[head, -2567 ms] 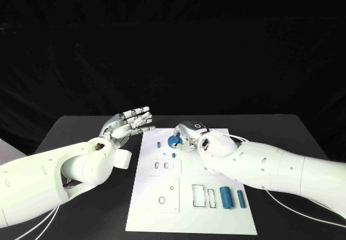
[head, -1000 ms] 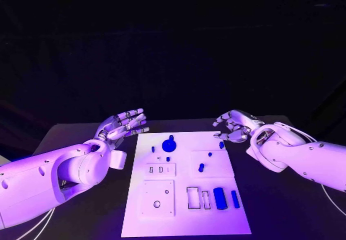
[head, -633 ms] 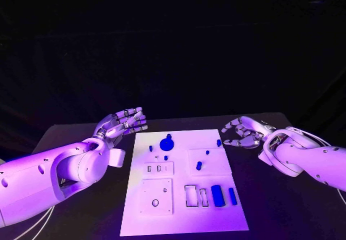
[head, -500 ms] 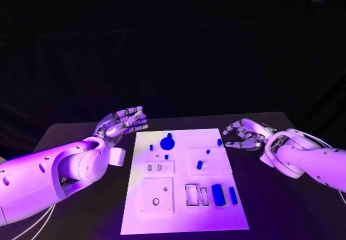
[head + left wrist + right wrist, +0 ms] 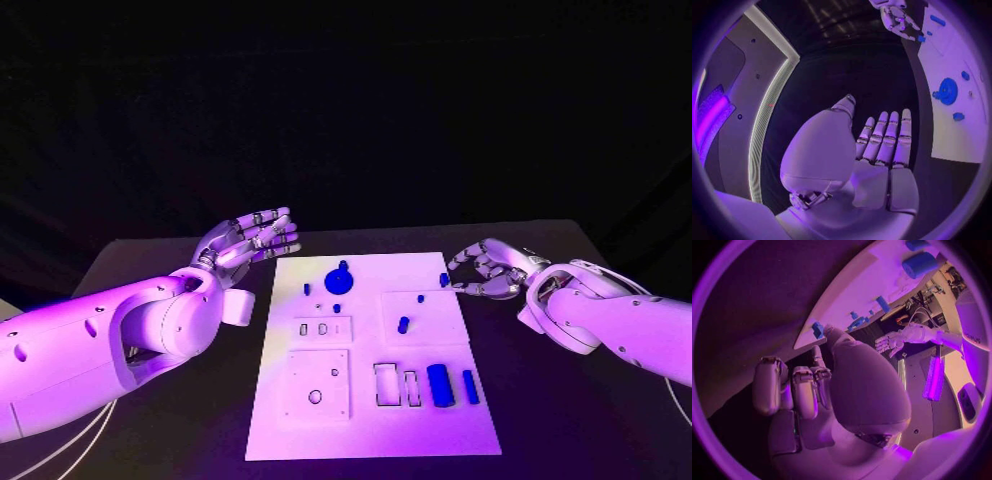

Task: Assemble the parts on the task board

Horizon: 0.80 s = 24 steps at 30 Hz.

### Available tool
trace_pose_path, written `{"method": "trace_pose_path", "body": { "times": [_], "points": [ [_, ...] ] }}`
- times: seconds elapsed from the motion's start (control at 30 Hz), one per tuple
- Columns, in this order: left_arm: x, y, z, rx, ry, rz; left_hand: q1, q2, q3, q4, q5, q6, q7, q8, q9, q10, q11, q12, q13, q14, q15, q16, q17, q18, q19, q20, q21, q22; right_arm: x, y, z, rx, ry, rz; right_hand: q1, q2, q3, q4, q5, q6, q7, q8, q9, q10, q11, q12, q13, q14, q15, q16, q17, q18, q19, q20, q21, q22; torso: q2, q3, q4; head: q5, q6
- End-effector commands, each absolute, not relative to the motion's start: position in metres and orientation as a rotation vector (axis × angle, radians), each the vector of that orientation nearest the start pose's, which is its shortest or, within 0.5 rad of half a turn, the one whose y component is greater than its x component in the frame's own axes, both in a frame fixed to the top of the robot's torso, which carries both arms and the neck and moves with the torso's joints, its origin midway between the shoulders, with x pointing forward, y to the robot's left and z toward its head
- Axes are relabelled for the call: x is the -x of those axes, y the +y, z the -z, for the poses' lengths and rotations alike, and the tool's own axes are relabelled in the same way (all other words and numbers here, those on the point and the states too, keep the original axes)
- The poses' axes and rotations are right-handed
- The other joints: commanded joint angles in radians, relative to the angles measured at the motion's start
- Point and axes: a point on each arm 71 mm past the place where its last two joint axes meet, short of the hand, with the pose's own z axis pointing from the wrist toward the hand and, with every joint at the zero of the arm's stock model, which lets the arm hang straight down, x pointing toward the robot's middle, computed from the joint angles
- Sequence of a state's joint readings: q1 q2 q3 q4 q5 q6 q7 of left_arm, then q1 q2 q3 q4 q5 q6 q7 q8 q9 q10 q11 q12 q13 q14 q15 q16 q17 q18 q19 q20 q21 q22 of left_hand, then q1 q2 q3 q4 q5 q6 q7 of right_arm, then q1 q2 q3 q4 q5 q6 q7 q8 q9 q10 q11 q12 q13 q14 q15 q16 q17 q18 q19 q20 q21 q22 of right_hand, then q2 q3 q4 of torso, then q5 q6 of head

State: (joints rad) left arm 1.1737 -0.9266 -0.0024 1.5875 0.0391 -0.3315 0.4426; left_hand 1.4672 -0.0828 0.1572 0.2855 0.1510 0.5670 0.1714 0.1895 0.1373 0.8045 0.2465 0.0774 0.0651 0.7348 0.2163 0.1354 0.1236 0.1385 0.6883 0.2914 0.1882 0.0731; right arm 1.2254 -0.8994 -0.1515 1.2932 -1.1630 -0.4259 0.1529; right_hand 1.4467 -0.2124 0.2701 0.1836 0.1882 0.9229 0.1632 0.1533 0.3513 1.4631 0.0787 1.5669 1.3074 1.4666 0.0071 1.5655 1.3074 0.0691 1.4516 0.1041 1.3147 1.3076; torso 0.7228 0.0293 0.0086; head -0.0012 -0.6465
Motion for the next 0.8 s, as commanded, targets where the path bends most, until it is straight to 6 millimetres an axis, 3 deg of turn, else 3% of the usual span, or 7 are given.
{"method": "trace_pose_path", "body": {
  "times": [0.03,0.17,0.3,0.8],
  "points": [
    [-0.477,0.232,0.168,1.141,1.318,1.593,-0.005,0.003,-0.006,-0.002,-0.004,0.007,0.111,0.003,0.001,0.005,-0.001,0.006,0.001,0.007,0.002,0.006,0.002,0.006,0.006,-0.001,0.007,0.001,-0.511,-0.304,0.212,-0.123,1.624,-0.625,-0.001,0.005,0.0,0.005,0.005,-0.001,0.003,-0.007,-0.001,0.108,0.004,0.004,0.263,0.104,-0.001,0.005,0.263,-0.007,-0.001,0.002,-0.003,0.044,0.001,-0.0012,-0.0005,0.001,-0.001],
    [-0.477,0.232,0.168,1.142,1.32,1.593,-0.005,0.004,-0.006,-0.002,-0.004,0.006,0.111,0.003,0.001,0.006,-0.001,0.006,0.001,0.008,0.002,0.006,0.002,0.006,0.006,-0.001,0.007,0.001,-0.513,-0.303,0.214,-0.131,1.633,-0.622,-0.004,0.007,0.0,0.008,0.005,-0.002,0.003,-0.008,-0.002,0.108,0.004,0.004,0.263,0.104,-0.001,0.005,0.263,-0.008,0.0,0.002,-0.003,0.045,0.0,-0.0015,-0.0018,0.004,-0.003],
    [-0.477,0.232,0.168,1.143,1.322,1.593,-0.004,0.004,-0.006,-0.002,-0.004,0.007,0.111,0.003,0.001,0.006,-0.001,0.007,0.001,0.008,0.002,0.006,0.002,0.006,0.006,-0.001,0.007,0.001,-0.514,-0.3,0.215,-0.136,1.643,-0.624,-0.006,0.009,0.0,0.011,0.004,-0.001,0.003,-0.007,-0.002,0.108,0.004,0.004,0.263,0.104,-0.001,0.005,0.263,-0.008,0.0,0.003,-0.002,0.046,0.0,0.0007,-0.0016,0.004,-0.006],
    [-0.478,0.231,0.169,1.146,1.326,1.589,-0.002,0.008,-0.004,-0.003,-0.003,0.008,0.112,0.004,0.001,0.008,-0.001,0.007,0.001,0.007,0.002,0.007,0.002,0.006,0.007,-0.001,0.007,0.001,-0.518,-0.289,0.219,-0.122,1.675,-0.637,-0.007,0.017,0.003,0.016,0.005,0.012,0.001,-0.002,0.0,0.108,0.003,0.004,0.263,0.104,-0.003,0.005,0.263,-0.01,0.005,0.002,0.007,0.054,-0.002,0.0005,-0.0021,0.013,-0.011]
  ]
}}
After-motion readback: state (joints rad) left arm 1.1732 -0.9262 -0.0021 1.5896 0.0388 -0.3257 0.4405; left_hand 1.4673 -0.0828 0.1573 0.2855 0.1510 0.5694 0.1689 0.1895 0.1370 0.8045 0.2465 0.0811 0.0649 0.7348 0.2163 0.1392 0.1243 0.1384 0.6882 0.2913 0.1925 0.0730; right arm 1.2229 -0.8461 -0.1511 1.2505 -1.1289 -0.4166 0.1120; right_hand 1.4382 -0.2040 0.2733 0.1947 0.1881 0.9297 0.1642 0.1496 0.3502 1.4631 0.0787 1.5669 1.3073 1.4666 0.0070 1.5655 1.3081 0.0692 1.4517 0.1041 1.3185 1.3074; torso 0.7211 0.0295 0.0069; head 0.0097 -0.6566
